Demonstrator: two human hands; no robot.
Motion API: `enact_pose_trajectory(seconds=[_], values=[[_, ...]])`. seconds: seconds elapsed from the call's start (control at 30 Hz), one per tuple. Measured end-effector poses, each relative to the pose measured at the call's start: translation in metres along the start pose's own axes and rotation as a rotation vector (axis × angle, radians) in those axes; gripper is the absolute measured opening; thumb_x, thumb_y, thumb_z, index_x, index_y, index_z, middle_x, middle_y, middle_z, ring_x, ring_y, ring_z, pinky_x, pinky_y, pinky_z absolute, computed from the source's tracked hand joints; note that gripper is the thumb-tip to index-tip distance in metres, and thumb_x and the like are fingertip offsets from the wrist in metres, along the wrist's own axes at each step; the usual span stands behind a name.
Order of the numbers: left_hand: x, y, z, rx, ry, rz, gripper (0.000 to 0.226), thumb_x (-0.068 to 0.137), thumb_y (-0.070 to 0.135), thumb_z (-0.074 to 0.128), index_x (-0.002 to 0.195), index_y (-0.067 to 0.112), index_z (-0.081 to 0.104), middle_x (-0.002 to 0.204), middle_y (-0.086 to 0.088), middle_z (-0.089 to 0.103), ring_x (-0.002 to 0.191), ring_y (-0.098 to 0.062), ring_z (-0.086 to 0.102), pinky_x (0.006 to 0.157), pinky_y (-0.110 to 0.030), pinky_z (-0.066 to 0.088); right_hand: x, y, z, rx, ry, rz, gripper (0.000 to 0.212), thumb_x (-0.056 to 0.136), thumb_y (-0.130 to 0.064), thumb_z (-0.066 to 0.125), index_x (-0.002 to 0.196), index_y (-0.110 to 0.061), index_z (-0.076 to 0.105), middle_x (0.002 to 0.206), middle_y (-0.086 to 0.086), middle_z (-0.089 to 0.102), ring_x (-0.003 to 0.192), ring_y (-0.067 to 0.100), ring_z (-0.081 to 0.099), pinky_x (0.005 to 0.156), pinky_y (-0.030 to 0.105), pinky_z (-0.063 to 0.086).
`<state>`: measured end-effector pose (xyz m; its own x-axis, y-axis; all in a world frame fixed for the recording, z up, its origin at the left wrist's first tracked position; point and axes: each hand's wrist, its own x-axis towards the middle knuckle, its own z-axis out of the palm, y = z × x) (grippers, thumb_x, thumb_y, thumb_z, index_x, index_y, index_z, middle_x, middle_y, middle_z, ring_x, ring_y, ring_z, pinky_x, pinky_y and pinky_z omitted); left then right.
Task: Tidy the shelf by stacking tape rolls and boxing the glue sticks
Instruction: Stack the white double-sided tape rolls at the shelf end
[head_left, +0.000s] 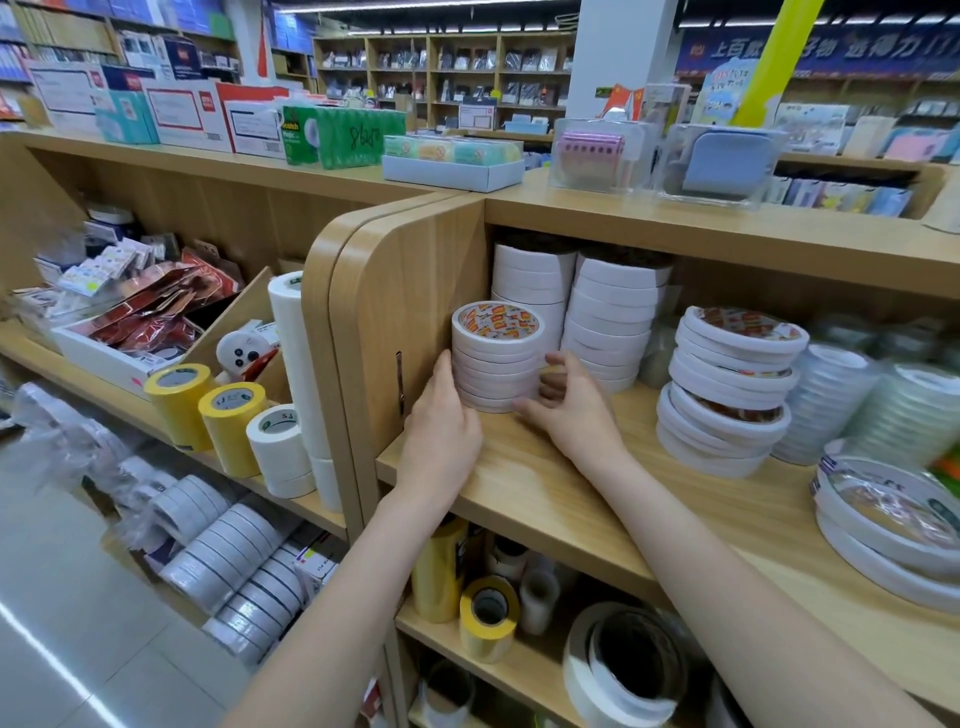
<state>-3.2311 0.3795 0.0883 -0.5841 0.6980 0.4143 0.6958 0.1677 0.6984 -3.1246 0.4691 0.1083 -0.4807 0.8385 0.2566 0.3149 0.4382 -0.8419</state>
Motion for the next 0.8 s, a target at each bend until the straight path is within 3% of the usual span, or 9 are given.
enact_pose_trajectory(seconds=[0.13,0.27,0.37,0.47,0.57,0.63,0.73,0.8], values=[[-0.013,0.000,-0.002,-0.101,0.167,0.089,0.051,0.086,-0.005,0.044,0.136,0.004,0.038,0.133,-0.009,0.045,0.124,-0.020,0.044,0.099,-0.019,0.030,-0.043,0.004,-0.040,-0.135,0.011,0.004,0.060,0.078,-0.012,0.070,0.130,-0.018,0.041,0.118,-0.002,0.054,0.099,0.010,0.055,0.079,0.016,0.043],[-0.019,0.021,0.010,-0.148,0.196,0.199,0.047,0.082,-0.010,0.047,0.128,0.001,0.045,0.121,-0.009,0.048,0.114,-0.018,0.047,0.097,-0.020,0.034,-0.092,0.001,-0.096,-0.179,0.274,-0.205,0.038,0.079,-0.005,0.067,0.112,-0.021,0.054,0.101,-0.005,0.062,0.091,0.004,0.061,0.075,0.007,0.047],[-0.014,0.047,0.028,-0.152,0.138,0.316,0.047,0.080,-0.009,0.053,0.126,0.001,0.047,0.118,-0.009,0.051,0.112,-0.016,0.048,0.097,-0.018,0.034,-0.082,-0.002,-0.139,-0.390,0.377,-0.286,0.040,0.081,-0.003,0.064,0.118,-0.015,0.054,0.110,0.000,0.059,0.102,0.019,0.057,0.089,0.028,0.046],[-0.011,0.072,0.047,-0.190,0.049,0.350,0.052,0.079,-0.005,0.057,0.129,0.003,0.045,0.120,-0.009,0.052,0.114,-0.019,0.049,0.100,-0.030,0.039,-0.055,-0.001,-0.170,-0.612,0.272,-0.256,0.049,0.084,-0.002,0.059,0.129,-0.015,0.046,0.128,0.004,0.049,0.107,0.022,0.048,0.089,0.022,0.031],[-0.011,0.089,0.067,-0.203,-0.179,0.322,0.060,0.082,0.004,0.061,0.137,0.006,0.036,0.132,-0.010,0.045,0.121,-0.022,0.045,0.102,-0.036,0.037,-0.035,-0.007,-0.187,-0.775,0.033,-0.180,0.046,0.089,-0.013,0.056,0.133,-0.016,0.042,0.131,0.003,0.048,0.093,0.016,0.051,0.082,0.023,0.035],[-0.014,0.095,0.079,-0.230,-0.342,0.310,0.067,0.082,0.013,0.065,0.140,0.009,0.031,0.137,-0.008,0.044,0.124,-0.021,0.045,0.103,-0.035,0.037,-0.027,-0.013,-0.195,-0.858,-0.141,-0.130,0.048,0.088,-0.021,0.059,0.133,-0.015,0.042,0.129,0.003,0.049,0.102,0.018,0.051,0.085,0.026,0.038],[-0.017,0.099,0.090,-0.281,-0.493,0.276,0.085,0.078,0.023,0.072,0.145,0.013,0.020,0.142,-0.001,0.038,0.129,-0.016,0.041,0.104,-0.021,0.031,-0.018,-0.026,-0.198,-0.978,-0.263,-0.119,0.044,0.078,-0.027,0.070,0.118,-0.016,0.053,0.112,0.001,0.054,0.100,0.018,0.050,0.082,0.030,0.041],[-0.016,0.103,0.096,-0.300,-0.522,0.242,0.099,0.074,0.026,0.077,0.148,0.012,0.012,0.146,0.003,0.030,0.133,-0.012,0.031,0.104,-0.014,0.023,-0.012,-0.030,-0.195,-1.071,-0.284,-0.130,0.023,0.075,-0.026,0.072,0.091,-0.021,0.057,0.091,-0.004,0.054,0.086,0.016,0.049,0.065,0.029,0.040]])
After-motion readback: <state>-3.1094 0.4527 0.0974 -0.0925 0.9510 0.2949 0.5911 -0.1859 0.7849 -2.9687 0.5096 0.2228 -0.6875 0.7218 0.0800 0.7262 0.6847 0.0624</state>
